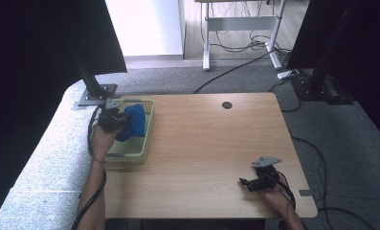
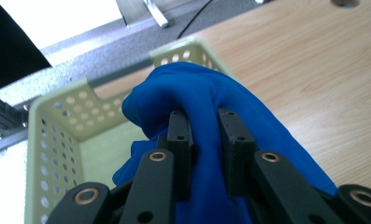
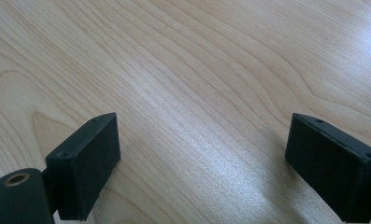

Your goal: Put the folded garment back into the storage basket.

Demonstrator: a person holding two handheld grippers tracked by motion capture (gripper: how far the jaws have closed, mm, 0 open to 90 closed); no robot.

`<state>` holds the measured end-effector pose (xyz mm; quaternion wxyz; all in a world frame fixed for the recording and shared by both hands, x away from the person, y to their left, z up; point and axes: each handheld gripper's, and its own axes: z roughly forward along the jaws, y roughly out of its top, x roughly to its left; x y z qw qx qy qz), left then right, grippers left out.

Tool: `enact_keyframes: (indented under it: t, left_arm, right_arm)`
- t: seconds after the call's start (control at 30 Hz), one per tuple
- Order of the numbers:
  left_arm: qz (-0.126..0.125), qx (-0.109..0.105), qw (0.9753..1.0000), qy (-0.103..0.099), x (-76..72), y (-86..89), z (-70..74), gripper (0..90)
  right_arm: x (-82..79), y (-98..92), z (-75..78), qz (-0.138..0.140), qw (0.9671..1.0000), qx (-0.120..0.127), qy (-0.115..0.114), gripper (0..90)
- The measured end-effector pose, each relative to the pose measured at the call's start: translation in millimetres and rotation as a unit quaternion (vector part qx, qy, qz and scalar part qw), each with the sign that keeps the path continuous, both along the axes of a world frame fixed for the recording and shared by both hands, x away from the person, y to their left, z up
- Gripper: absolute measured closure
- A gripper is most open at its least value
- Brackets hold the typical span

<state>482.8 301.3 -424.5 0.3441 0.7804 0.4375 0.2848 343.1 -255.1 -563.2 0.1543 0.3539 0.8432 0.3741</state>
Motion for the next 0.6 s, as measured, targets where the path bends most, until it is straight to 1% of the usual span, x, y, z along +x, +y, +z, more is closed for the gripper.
enact_keyframes:
  t: [0.2,0.37,0.47,0.57,0.6]
  left_arm:
    - [0.003,0.007,0.9995,0.031,10.9,3.6,-22.0,76.2]
    - [-0.002,0.025,0.9977,0.062,20.3,2.1,-37.2,75.8]
    - [-0.005,0.031,0.9956,0.089,27.4,1.7,-45.2,75.5]
    - [-0.010,0.039,0.9928,0.113,33.7,1.1,-50.2,75.2]
    - [-0.011,0.045,0.9915,0.121,36.3,0.3,-52.5,75.1]
  right_arm:
    - [0.0,0.0,0.0,-0.001,1.0000,0.000,0.000,9.9]
    - [0.1,0.0,0.0,-0.001,1.0000,0.000,0.000,9.9]
    - [0.1,0.0,0.0,-0.002,1.0000,0.000,0.000,9.9]
    - [0.2,-0.1,0.0,-0.002,1.0000,0.000,0.000,9.9]
    - [0.2,-0.1,0.0,-0.002,1.0000,0.000,0.000,9.9]
